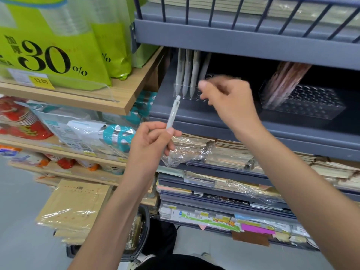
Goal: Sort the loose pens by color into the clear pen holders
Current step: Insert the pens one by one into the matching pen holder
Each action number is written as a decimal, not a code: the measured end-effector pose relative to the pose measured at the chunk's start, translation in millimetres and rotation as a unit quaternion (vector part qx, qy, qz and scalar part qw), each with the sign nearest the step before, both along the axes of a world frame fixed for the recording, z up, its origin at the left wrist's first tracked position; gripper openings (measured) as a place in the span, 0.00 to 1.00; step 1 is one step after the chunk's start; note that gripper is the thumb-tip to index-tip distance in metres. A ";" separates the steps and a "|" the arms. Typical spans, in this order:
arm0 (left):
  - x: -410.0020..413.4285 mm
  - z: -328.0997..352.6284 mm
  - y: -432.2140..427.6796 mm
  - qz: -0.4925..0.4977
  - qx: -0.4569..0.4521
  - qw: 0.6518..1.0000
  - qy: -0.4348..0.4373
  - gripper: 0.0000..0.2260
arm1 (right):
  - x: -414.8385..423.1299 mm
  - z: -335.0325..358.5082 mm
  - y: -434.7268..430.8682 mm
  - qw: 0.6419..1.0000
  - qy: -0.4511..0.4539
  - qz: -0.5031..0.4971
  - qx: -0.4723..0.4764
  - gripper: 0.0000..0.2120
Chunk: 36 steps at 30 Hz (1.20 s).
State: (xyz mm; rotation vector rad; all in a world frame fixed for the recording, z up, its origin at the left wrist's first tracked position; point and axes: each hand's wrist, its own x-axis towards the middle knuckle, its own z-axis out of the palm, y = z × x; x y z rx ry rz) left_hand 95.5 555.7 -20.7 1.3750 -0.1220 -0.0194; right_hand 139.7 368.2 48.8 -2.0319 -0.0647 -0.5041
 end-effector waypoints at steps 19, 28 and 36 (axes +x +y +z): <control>50.6 -46.1 -15.7 0.104 0.553 0.747 -0.353 0.23 | 12.1 8.3 -32.3 0.971 -0.113 -0.111 0.179 0.06; 60.7 -57.2 -16.5 0.148 0.537 0.727 -0.402 0.23 | 61.0 11.8 -21.3 0.985 -0.047 -0.161 -0.028 0.15; 63.8 -59.4 -12.6 0.142 0.535 0.724 -0.411 0.23 | 82.5 22.8 -8.3 0.972 0.031 -0.174 -0.154 0.23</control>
